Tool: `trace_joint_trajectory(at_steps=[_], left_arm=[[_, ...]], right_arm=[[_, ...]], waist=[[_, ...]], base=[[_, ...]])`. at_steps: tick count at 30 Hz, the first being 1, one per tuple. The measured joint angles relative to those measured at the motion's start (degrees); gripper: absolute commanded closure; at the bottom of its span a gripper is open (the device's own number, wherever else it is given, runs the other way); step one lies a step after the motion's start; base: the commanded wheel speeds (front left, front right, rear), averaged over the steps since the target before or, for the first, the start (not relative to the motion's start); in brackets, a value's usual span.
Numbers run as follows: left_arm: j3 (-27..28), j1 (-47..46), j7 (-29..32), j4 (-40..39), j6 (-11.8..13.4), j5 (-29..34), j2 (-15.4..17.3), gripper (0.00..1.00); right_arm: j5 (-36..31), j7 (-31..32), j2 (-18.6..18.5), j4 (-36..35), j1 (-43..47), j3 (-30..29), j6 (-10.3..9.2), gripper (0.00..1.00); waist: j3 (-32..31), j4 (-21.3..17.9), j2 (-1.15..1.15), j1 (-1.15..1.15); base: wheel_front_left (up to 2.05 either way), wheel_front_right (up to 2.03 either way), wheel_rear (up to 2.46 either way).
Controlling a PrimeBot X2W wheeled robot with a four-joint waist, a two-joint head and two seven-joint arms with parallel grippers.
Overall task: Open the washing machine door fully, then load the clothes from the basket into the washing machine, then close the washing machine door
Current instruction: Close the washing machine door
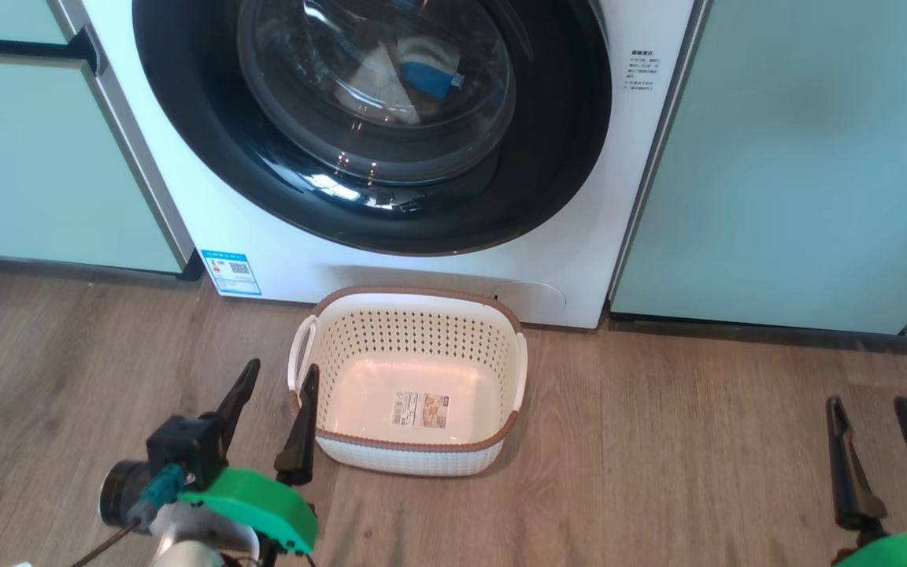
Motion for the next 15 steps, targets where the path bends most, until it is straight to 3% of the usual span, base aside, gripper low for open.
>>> trace_joint_trajectory(at_steps=[15], left_arm=[[-0.2,1.0,0.5,-1.2,0.4,-0.6,0.4,0.0]], right_arm=[[0.9,0.8,0.4,-1.1,2.2,-1.0,0.0,0.0]], waist=[[-0.6,0.4,0.0,0.0]], base=[[0.0,0.0,0.0]])
